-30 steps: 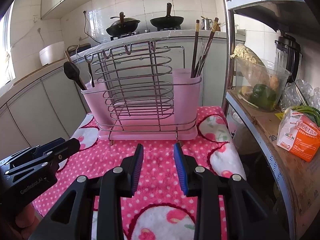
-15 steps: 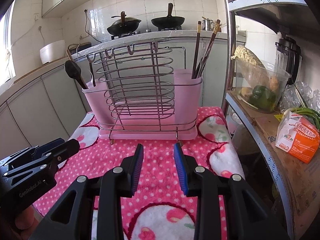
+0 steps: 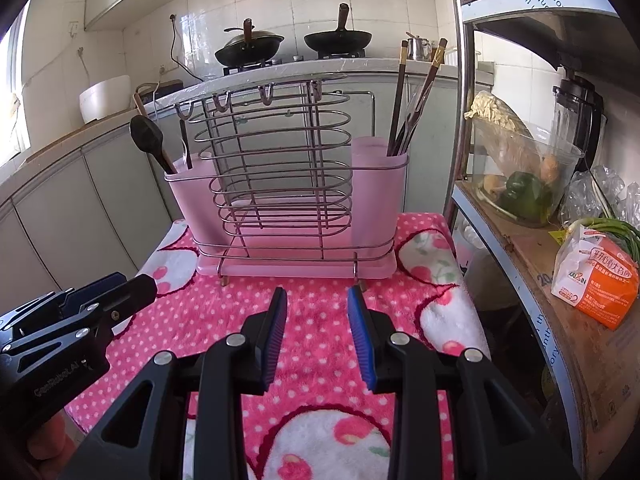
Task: Organize utensils
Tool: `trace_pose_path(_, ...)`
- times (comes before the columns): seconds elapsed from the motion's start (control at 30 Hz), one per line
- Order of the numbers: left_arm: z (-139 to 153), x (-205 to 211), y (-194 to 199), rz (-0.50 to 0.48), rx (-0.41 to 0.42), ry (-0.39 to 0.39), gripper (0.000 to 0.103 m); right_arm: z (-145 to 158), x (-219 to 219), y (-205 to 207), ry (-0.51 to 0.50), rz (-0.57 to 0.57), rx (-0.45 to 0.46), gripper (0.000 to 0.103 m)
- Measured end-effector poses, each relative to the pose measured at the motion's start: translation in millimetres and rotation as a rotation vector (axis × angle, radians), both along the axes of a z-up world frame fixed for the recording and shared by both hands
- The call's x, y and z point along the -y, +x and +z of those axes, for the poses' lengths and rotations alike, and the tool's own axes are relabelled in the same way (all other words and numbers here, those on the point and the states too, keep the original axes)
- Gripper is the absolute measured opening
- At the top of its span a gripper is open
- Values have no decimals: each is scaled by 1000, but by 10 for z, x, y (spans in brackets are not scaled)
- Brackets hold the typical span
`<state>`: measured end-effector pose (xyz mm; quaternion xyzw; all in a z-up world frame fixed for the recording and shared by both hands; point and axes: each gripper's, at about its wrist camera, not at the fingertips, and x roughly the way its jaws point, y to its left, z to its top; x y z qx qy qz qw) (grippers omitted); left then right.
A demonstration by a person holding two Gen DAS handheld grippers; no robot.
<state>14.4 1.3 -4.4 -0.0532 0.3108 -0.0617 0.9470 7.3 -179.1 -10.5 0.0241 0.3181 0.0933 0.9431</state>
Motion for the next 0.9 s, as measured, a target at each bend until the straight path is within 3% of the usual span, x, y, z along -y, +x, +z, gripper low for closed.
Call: trace_pose_path(0.9,-20,23,-10,-12,1,11,40,-49,16,13,0,-7,-3,32)
